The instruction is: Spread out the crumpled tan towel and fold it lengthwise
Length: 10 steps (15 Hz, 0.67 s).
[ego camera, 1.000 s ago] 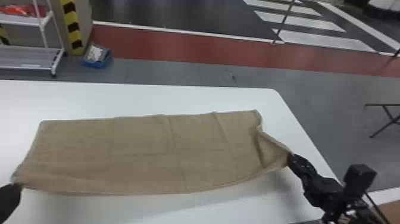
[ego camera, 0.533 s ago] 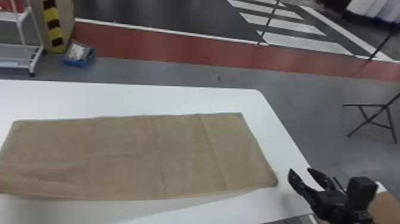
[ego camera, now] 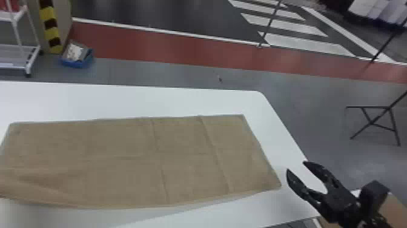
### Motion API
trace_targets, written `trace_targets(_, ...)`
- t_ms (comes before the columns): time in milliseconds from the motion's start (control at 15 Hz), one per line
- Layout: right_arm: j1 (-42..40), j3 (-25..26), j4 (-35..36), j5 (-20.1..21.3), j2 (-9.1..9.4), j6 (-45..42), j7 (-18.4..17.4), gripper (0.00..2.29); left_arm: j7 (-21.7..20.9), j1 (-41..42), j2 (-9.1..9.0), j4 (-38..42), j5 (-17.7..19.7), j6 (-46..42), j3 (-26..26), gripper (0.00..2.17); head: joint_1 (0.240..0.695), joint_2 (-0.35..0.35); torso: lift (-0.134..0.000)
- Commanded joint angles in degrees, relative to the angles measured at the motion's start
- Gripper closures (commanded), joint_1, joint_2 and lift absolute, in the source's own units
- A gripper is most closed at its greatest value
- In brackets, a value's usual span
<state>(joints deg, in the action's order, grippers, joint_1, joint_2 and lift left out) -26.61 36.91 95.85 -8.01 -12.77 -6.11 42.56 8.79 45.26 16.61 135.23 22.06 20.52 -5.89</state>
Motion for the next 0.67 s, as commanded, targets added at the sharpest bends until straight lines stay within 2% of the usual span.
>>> trace_targets(0,1.91,0.0,-3.56,3.44,-1.47,1.5,3.49,0.44,0.0,-0.08,0.0,-0.4,0.0,0.01,0.0,1.69,0.695,-0.319,-0.124)
trace_targets(67,2.87,-0.09,-5.94,3.53,-2.43,1.5,5.87,0.44,0.0,-0.08,0.0,-0.58,0.0,0.01,0.0,1.69,0.695,-0.316,-0.124)
trace_targets(200,4.37,-0.26,-9.45,3.97,-3.05,0.45,8.77,0.44,0.0,-0.26,0.09,-0.58,0.09,0.36,0.09,1.69,0.695,-0.314,-0.124)
trace_targets(533,5.25,-1.23,-10.95,5.64,-3.75,-0.26,11.76,0.48,0.0,-0.61,0.53,-0.58,0.0,0.71,0.26,1.69,0.695,-0.314,-0.124)
trace_targets(600,5.34,-1.23,-10.95,5.99,-3.75,-0.08,11.93,0.58,0.0,-0.7,0.53,-0.58,0.0,0.71,0.26,1.69,0.695,-0.312,-0.124)
